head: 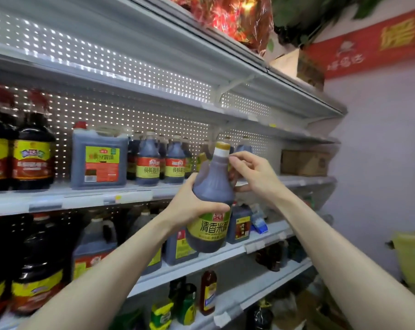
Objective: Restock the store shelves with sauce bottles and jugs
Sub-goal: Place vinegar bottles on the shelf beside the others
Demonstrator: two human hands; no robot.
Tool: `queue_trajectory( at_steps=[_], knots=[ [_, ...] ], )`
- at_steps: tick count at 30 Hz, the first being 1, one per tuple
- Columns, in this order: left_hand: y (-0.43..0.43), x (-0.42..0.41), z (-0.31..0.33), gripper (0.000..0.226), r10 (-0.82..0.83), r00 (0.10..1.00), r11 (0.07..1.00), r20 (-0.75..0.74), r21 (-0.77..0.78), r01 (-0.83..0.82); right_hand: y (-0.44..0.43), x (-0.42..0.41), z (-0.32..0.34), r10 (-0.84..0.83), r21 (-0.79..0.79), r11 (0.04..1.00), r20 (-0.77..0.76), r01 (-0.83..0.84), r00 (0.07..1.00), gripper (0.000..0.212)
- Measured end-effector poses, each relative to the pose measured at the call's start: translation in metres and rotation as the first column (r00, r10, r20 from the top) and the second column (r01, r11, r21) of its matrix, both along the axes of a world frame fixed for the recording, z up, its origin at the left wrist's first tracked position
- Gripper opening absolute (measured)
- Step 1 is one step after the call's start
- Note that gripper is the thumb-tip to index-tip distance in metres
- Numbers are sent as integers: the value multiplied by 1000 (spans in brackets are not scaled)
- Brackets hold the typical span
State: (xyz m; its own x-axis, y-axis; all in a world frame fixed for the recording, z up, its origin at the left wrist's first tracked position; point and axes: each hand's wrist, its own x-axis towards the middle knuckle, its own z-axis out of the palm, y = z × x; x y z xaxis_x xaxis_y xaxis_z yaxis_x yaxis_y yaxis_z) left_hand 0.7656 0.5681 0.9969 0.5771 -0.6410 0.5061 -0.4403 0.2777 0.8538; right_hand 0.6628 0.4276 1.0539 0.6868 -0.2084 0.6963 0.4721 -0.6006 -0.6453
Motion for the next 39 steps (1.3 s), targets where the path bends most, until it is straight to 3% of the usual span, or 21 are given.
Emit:
queue_trajectory(
  at_steps=[16,26,39],
  knots=[
    [-234,131,22,96,137,991,990,-4,-35,-137,-237,149,17,6,68,998,-57,-2,998,18],
    [-341,177,23,74,384,923,918,-32,-100,-385,-350,233,26,226,58,973,-61,-223,972,22],
    [-403,263,66,80,484,874,875,37,-35,-483,-421,338,63,446,82,891,31,-447,895,20]
  ],
)
